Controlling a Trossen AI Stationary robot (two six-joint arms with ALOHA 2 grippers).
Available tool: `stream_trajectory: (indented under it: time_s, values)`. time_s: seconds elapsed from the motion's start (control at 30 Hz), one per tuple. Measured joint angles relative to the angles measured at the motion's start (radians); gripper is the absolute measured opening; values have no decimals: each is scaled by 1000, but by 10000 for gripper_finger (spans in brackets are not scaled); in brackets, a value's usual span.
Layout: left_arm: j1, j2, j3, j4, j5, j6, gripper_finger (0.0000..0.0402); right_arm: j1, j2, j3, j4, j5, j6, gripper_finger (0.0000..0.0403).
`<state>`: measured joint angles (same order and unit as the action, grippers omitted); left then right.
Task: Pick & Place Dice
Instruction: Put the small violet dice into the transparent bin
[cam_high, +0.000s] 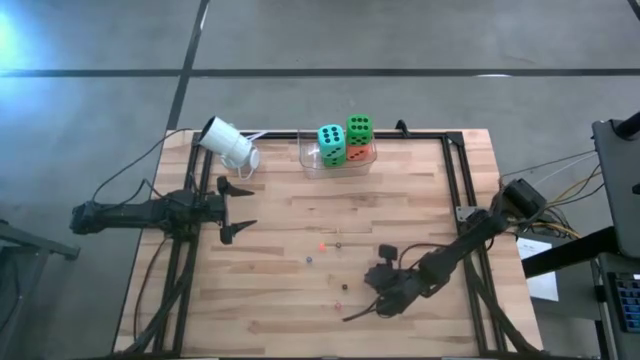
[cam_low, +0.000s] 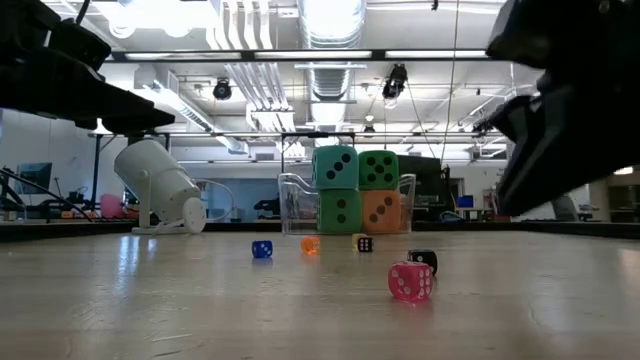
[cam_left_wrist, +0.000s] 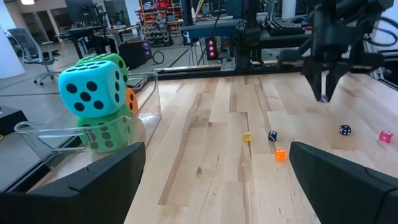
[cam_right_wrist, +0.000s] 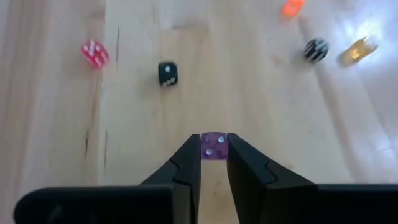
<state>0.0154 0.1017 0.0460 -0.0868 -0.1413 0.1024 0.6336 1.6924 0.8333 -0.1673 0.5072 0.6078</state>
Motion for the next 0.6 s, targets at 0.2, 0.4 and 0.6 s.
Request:
stream_trajectory:
  time_s: [0.2,0.4,0.6]
  values:
    - [0,0,0,0,0,0,400,-14,-109,1,-46,97,-43,56]
    - [0,0,0,0,0,0,400,-67,-212,-1,-92,159,-101,57]
    - [0,0,0,0,0,0,400,-159,-286,-5,-117,153,-205,58]
